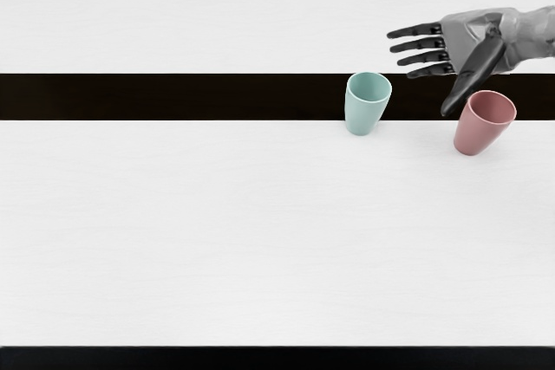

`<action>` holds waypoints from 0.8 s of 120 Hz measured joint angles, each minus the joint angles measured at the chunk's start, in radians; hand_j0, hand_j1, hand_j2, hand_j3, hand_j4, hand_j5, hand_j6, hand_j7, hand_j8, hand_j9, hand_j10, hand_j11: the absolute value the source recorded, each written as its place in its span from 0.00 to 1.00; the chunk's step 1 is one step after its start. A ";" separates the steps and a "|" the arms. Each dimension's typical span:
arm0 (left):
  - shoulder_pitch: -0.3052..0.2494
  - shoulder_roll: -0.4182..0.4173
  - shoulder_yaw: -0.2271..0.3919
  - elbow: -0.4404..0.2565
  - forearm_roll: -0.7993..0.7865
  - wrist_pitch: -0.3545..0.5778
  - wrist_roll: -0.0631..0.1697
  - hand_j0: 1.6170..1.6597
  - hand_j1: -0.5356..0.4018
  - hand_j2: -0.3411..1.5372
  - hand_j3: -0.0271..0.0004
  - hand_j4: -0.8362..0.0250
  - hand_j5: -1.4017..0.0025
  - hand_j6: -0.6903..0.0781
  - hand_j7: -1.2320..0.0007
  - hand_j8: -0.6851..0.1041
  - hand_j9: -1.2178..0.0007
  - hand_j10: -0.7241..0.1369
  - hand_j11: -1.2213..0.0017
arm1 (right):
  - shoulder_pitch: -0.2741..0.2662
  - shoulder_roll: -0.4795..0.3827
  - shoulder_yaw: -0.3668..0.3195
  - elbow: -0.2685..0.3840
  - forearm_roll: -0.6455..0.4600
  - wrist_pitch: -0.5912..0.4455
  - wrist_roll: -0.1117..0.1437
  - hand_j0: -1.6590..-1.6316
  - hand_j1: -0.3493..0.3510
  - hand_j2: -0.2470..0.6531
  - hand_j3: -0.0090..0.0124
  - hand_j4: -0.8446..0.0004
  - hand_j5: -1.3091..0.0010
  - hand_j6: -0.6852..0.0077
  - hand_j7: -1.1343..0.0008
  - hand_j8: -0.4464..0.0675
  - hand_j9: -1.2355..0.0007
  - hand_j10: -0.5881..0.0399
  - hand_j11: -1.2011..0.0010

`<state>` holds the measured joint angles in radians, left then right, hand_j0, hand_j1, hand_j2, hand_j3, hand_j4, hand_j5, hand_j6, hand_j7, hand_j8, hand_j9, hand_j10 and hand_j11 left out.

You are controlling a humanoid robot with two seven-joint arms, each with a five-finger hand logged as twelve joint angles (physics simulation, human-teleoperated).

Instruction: Pick up cup and place in cup with right hand

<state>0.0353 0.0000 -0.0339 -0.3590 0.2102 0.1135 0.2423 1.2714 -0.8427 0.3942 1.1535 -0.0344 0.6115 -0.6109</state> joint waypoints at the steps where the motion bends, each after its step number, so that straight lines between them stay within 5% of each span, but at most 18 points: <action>1: 0.000 0.000 0.000 0.000 0.000 0.000 0.000 0.96 0.94 0.18 0.98 0.97 1.00 0.90 1.00 0.87 1.00 0.84 1.00 | 0.004 0.000 0.000 0.013 -0.013 0.000 0.000 0.04 0.00 0.27 0.42 1.00 1.00 0.99 1.00 0.87 1.00 0.94 1.00; 19: 0.000 0.000 0.000 0.000 0.000 0.000 0.000 0.96 0.94 0.18 0.98 0.97 1.00 0.90 1.00 0.87 1.00 0.84 1.00 | 0.045 -0.016 0.000 0.234 -0.221 -0.138 0.000 0.04 0.00 0.27 0.42 1.00 1.00 0.99 1.00 0.87 1.00 0.94 1.00; 40: 0.000 0.000 0.000 0.000 0.000 0.000 0.000 0.96 0.94 0.18 0.98 0.97 1.00 0.90 1.00 0.87 1.00 0.84 1.00 | 0.056 0.051 -0.044 0.323 -0.509 -0.441 0.000 0.04 0.00 0.27 0.42 1.00 1.00 0.99 1.00 0.87 1.00 0.93 1.00; 70: 0.000 0.000 0.000 0.000 0.000 0.000 0.000 0.96 0.94 0.18 0.98 0.97 1.00 0.90 1.00 0.87 1.00 0.84 1.00 | 0.039 0.184 -0.168 0.318 -0.681 -0.690 0.000 0.04 0.00 0.28 0.42 1.00 1.00 0.98 1.00 0.86 1.00 0.93 1.00; 96: 0.000 0.000 0.000 0.000 0.000 0.000 0.000 0.96 0.94 0.18 0.99 0.97 1.00 0.90 1.00 0.87 1.00 0.84 1.00 | 0.032 0.334 -0.198 0.147 -0.753 -0.774 0.000 0.04 0.00 0.28 0.42 1.00 1.00 0.98 1.00 0.86 1.00 0.93 1.00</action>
<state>0.0353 0.0000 -0.0338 -0.3589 0.2101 0.1135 0.2424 1.3031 -0.5088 0.1957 1.3000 -0.7875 -0.1628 -0.6109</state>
